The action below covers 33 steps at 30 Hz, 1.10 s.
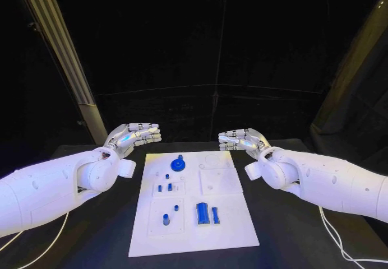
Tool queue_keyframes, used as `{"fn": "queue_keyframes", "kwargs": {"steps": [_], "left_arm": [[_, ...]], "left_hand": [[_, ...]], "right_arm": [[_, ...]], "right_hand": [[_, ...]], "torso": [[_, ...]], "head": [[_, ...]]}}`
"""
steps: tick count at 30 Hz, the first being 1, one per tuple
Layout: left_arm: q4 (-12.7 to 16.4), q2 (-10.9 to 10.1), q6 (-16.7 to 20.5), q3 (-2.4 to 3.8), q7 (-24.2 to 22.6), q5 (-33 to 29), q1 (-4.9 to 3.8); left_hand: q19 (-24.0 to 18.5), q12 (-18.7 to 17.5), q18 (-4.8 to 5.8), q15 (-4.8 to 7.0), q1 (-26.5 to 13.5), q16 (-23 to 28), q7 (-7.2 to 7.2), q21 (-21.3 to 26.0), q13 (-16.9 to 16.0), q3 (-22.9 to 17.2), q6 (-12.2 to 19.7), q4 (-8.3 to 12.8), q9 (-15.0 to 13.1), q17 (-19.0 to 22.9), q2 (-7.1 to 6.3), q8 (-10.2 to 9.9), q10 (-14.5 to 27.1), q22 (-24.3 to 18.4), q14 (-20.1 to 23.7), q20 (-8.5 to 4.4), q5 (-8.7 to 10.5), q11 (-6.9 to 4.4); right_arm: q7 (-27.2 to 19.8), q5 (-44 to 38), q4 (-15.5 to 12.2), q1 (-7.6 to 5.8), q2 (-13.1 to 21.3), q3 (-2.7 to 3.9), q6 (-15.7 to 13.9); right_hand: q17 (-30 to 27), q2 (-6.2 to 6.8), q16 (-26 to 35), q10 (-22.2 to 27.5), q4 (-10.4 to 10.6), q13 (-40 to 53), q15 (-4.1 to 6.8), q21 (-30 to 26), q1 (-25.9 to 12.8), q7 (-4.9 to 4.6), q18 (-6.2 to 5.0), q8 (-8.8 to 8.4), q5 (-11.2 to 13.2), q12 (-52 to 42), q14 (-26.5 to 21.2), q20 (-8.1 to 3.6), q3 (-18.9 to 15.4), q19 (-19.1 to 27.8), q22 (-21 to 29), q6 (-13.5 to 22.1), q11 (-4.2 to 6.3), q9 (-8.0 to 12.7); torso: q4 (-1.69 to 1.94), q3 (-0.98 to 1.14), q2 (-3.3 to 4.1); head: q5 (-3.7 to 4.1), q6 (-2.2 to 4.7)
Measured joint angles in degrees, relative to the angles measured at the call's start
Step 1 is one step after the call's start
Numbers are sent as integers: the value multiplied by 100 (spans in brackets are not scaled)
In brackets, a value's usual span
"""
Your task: Assemble the parts on the task board
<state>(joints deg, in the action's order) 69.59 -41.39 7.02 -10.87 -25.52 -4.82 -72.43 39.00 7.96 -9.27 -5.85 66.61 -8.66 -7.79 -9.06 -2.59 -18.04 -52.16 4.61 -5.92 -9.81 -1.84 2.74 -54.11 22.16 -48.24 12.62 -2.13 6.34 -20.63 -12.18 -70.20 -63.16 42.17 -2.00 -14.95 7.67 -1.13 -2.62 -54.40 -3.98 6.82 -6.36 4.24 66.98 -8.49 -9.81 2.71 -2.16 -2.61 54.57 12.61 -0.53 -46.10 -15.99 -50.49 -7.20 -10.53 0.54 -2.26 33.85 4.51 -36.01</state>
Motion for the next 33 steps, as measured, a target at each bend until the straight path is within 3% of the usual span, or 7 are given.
{"fn": "queue_keyframes", "kwargs": {"steps": [4, 7, 11, 16, 18, 25, 33], "left_arm": [[82, -42, 51, 52, 13, 7, 70], [237, -56, 167, 140, 13, 18, 164], [542, -100, 486, 319, 1, 47, 342], [967, -169, 1048, 555, -37, 101, 603], [1190, -202, 1383, 669, -63, 135, 743], [1776, -289, 2515, 964, -161, 256, 1097], [2018, -326, 3315, 1074, -252, 348, 1235]], "left_hand": [[-572, -112, 94, 175, -985, 126, 112, 133, 123, 262, 768, -213, 179, 147, 86, -130, 798, -328, 711, -183, 98, -105], [-966, -199, 132, 335, -1660, 212, 195, 233, 176, 443, 1297, -313, 339, 245, 125, -164, 1344, -551, 1200, -311, 142, -285], [-1408, -352, 218, 456, -2410, 318, 379, 330, 217, 653, 1885, -382, 462, 356, 154, -203, 1958, -801, 1744, -455, 151, -460], [-1845, -583, 309, 527, -3154, 577, 594, 549, 234, 854, 2468, -425, 531, 524, 171, -229, 2563, -1048, 2284, -595, 168, -552], [-2006, -644, 310, 543, -3428, 657, 646, 647, 239, 928, 2684, -435, 550, 644, 176, -229, 2784, -1140, 2481, -647, 168, -576], [-2469, -728, 670, 569, -4237, 791, 739, 803, 249, 1143, 3315, -461, 574, 875, 182, -252, 3443, -1410, 3068, -969, 191, -615], [-2871, -754, 804, 581, -4919, 828, 769, 860, 252, 1452, 3850, -457, 581, 952, 184, -252, 3997, -1637, 3564, -1185, 191, -630]], "right_arm": [[10, 1, -98, 32, 53, 0, -60], [2, 38, -291, 64, 69, 22, -181], [-70, 154, -675, 118, 109, 68, -510], [-217, 375, -1192, 195, 162, 121, -1065], [-309, 503, -1423, 229, 183, 142, -1367], [-579, 887, -1881, 302, 240, 189, -2247], [-741, 1101, -1959, 310, 251, 194, -2680]], "right_hand": [[-117, 50, 125, 815, 191, -103, 97, -201, -1006, 127, 106, -130, 104, 122, -819, -191, 26, 692, 242, 758, 109, 159], [-193, 74, 157, 1359, 252, -251, 277, -286, -1672, 208, 149, -163, 134, 155, -1363, -318, 41, 1152, 401, 1259, 184, 265], [-376, 92, 187, 1951, 297, -450, 444, -346, -2400, 308, 228, -199, 148, 199, -1957, -457, 46, 1652, 575, 1809, 407, 380], [-589, 104, 216, 2576, 337, -579, 550, -381, -3172, 584, 318, -228, 181, 222, -2588, -600, 49, 2183, 759, 2391, 580, 499], [-638, 106, 216, 2795, 337, -606, 575, -382, -3436, 653, 407, -228, 181, 222, -2803, -649, 49, 2365, 822, 2593, 619, 601], [-726, 111, 238, 3441, 367, -656, 616, -382, -4235, 786, 516, -228, 181, 222, -3454, -969, 50, 2898, 1012, 3196, 690, 904], [-753, 113, 238, 3992, 367, -671, 633, -403, -4917, 830, 810, -250, 181, 222, -4010, -1185, 50, 3375, 1387, 3710, 709, 1015]], "torso": [[-4, 18, -22], [-15, 60, -71], [-33, 135, -159], [-46, 193, -227], [-49, 205, -243], [-53, 221, -264], [-54, 225, -266]], "head": [[-70, 17], [-179, 62], [-336, 124], [-434, 158], [-443, 161], [-450, 164], [-451, 164]]}}
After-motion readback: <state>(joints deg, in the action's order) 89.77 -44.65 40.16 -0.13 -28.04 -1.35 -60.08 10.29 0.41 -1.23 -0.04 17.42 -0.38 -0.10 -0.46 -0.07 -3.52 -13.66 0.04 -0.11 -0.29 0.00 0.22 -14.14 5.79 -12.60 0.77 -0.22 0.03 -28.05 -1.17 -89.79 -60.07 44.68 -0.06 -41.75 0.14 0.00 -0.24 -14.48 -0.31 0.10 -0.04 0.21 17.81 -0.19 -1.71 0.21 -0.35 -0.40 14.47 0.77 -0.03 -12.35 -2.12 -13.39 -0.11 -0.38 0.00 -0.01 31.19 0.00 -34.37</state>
